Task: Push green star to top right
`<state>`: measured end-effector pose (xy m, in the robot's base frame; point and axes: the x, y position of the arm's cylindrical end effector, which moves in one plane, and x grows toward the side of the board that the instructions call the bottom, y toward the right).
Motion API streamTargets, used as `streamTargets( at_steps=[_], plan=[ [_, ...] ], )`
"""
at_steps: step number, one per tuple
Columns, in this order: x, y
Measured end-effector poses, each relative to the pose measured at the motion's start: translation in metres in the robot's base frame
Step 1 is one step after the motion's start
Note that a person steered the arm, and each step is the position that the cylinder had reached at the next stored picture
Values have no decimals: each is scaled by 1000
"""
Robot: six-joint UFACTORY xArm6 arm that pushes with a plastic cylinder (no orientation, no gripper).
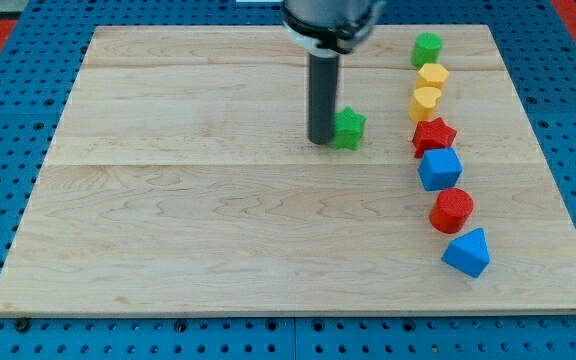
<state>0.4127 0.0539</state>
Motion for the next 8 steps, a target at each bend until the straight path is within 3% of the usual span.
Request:
streamTargets(
  at_steps=[1,3,4,5,6,7,8],
  plan=[
    [7,53],
    [3,68],
    [-38,25],
    [-78,19],
    [-95,86],
    [-41,71],
    [-73,82]
  ],
)
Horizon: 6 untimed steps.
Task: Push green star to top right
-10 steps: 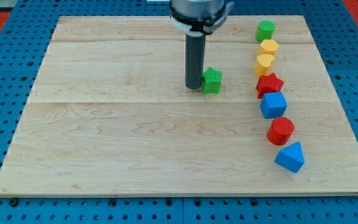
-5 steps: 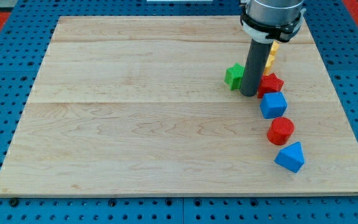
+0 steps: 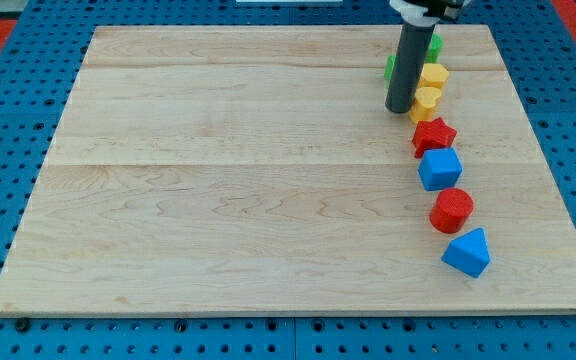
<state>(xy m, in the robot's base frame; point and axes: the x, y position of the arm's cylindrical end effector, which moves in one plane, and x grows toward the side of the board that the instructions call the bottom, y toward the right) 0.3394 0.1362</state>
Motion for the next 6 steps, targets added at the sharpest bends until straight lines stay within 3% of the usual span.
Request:
streamTargets(
  at_steps=[1,6],
  plan=[
    [-37,0],
    [-89,3]
  ],
)
